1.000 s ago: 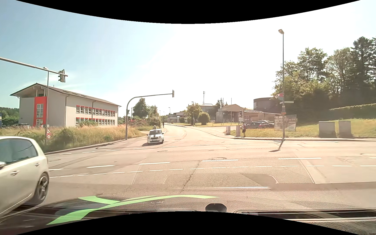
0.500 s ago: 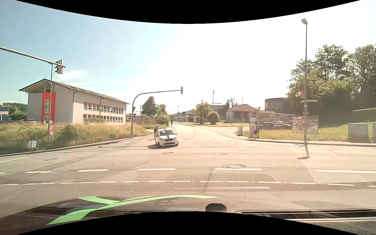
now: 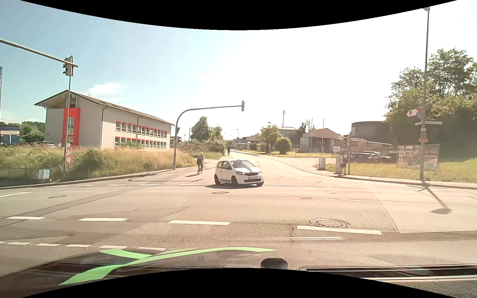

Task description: Follow the waypoints while adhering to traffic rules and regulations

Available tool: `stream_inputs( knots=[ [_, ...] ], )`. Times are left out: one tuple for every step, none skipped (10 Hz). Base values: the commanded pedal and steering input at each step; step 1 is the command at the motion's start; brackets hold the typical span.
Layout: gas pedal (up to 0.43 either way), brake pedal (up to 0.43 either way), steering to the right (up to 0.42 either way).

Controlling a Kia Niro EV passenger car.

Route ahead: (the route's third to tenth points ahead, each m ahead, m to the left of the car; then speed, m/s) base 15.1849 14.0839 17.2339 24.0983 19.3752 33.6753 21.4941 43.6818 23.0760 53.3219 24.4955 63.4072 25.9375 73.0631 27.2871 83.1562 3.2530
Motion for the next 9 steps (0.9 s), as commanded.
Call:
stream_inputs(
  knots=[
    [0.0, 0.226, -0.118],
    [0.0, 0.226, -0.118],
    [0.0, 0.226, -0.118],
    [0.0, 0.226, -0.118],
    [0.0, 0.22, -0.118],
    [0.0, 0.213, -0.118],
    [0.0, 0.189, -0.118],
    [0.0, 0.165, -0.118],
    [0.0, 0.159, -0.118]
  ],
)
